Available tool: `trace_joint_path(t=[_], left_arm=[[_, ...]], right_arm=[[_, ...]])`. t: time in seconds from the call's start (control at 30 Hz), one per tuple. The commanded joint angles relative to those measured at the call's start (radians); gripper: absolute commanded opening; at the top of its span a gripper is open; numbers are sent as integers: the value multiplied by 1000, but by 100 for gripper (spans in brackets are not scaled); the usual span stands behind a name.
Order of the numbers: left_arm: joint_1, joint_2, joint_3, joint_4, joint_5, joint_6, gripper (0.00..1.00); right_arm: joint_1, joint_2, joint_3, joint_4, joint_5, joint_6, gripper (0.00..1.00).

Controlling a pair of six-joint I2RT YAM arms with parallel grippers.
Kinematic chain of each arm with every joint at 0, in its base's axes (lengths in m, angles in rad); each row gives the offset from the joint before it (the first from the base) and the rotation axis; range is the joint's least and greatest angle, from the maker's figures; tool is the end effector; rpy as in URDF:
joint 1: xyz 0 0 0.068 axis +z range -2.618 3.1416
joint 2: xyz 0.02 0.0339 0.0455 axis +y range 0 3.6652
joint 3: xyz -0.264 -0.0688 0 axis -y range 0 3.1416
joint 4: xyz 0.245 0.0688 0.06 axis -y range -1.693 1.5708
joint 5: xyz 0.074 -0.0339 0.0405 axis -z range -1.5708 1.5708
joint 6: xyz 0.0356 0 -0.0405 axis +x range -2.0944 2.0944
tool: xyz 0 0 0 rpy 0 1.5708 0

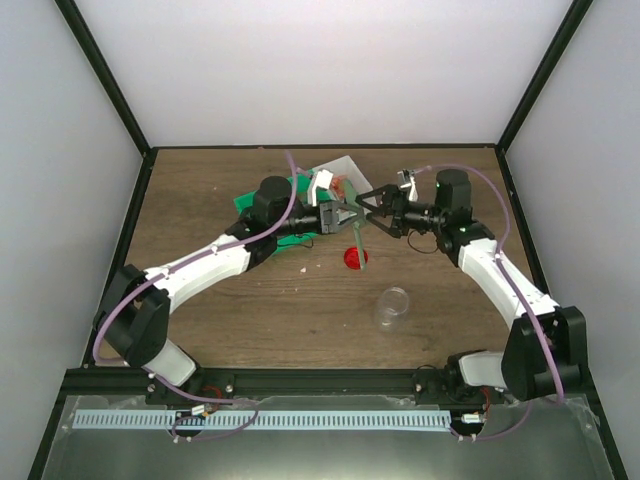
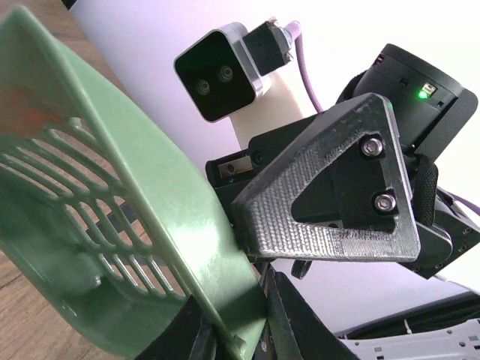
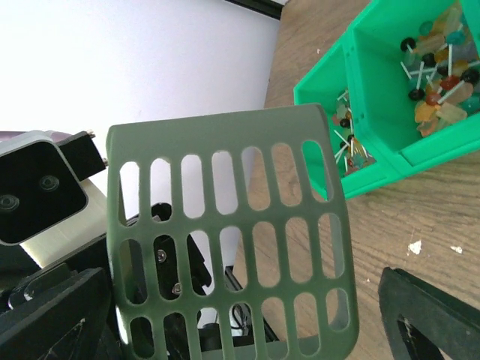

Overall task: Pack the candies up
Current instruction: Pick up the spatula from the center of the board.

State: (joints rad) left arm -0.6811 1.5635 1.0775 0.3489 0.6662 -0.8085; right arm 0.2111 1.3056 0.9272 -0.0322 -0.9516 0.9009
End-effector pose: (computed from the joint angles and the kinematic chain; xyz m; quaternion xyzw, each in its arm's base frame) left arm 0.2687 -0.2461 0.3022 0.1690 0.7247 -0.6021 0.2894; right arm 0.2750 0.0886 0.2957 0.0151 0.7846 0.5826 0.2116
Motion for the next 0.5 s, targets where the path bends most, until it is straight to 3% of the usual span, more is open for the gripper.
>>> trace_joint_path(t=[0.0,0.13,0.47], left_arm=[[5,-34,-10,49,-14,11,4],[7,-31,4,11,-50,14,4],[12,59,255,-459,-386,78,4]], right_arm=[[-7,-30,-15,83,9,33,100],[-12,-50,-4,-5,69,-26,98],[21,-129,52,-275,289,-298,87]])
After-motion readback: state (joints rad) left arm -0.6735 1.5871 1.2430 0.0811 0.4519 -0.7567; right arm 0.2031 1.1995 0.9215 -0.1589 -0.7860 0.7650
